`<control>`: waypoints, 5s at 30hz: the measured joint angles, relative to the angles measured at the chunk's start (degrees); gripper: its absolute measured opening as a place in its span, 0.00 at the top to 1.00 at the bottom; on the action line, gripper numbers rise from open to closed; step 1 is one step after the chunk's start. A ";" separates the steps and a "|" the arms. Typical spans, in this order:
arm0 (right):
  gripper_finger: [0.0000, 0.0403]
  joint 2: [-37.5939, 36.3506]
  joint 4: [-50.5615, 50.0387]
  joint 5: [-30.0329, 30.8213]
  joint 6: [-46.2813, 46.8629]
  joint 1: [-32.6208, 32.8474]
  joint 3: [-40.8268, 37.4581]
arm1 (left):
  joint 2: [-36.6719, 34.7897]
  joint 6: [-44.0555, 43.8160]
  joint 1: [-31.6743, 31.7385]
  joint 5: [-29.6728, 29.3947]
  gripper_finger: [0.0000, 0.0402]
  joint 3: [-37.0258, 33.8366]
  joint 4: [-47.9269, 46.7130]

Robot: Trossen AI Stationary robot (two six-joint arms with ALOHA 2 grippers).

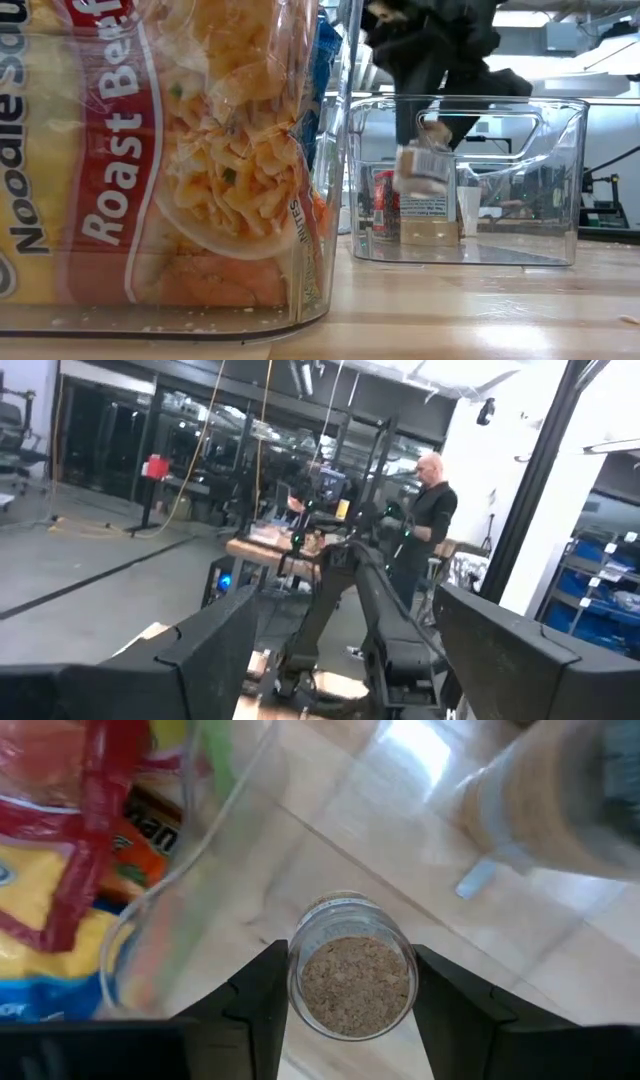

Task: Pick & Place Food Item
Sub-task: Put the brown seasoning bottle into the right transparent bin, then put the blue spoon into the white bin

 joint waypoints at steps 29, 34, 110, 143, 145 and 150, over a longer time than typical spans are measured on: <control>0.54 6.93 -0.21 1.00 -3.70 0.29 3.03 | -0.62 -1.73 0.02 0.24 0.26 -0.09 -0.46; 0.48 6.93 0.09 1.76 -3.79 0.27 3.03 | -0.62 -1.73 0.02 0.22 0.26 -0.09 -0.48; 0.49 -43.89 -13.32 42.29 -30.17 -20.01 2.99 | 27.40 7.29 22.04 -0.53 0.26 -0.07 10.29; 0.49 -46.92 -13.42 33.77 -38.29 -25.46 3.03 | 29.96 -48.38 28.28 6.16 0.46 -29.12 -0.88; 0.49 -46.90 -13.45 33.77 -38.31 -25.46 3.03 | 30.48 -49.74 28.26 4.67 0.51 -30.84 2.25; 0.49 -46.91 -13.47 33.34 -39.78 -25.46 3.02 | 32.49 -50.21 28.24 3.89 0.57 -31.89 4.16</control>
